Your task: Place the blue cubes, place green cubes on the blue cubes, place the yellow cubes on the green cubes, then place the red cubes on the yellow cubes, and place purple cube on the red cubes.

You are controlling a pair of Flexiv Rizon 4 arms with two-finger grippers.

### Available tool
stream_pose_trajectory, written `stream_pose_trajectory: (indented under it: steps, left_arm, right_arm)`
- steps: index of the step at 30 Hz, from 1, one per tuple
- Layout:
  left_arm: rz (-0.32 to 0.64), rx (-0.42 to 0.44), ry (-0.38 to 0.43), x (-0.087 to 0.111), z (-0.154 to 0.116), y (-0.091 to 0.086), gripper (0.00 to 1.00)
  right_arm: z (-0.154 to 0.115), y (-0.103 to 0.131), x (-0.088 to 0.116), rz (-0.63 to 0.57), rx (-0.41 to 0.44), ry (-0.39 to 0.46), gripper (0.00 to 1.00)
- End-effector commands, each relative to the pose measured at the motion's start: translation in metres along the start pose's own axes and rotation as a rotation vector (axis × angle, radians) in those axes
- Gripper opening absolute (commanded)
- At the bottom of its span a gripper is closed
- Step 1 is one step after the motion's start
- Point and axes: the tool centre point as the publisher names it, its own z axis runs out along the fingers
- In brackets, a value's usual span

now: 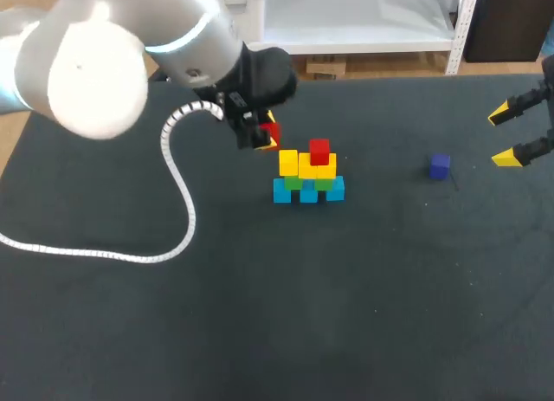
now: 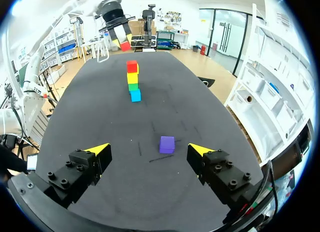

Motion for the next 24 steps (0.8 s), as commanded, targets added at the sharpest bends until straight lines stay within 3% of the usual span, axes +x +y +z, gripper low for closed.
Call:
stream_pose_trajectory:
  steps: [1,24]
  left_arm:
    - [0.001,-0.044,-0.009,-0.006,0.002,-0.003,0.0]
    - [0.049,0.139,-0.047,-0.018,0.007,0.004,0.0]
  right_arm:
    - [0.0,0.0,0.0,-0.001,0.0,-0.002,1.0]
    - [0.0,0.0,0.0,-0.001,0.0,-0.002,1.0]
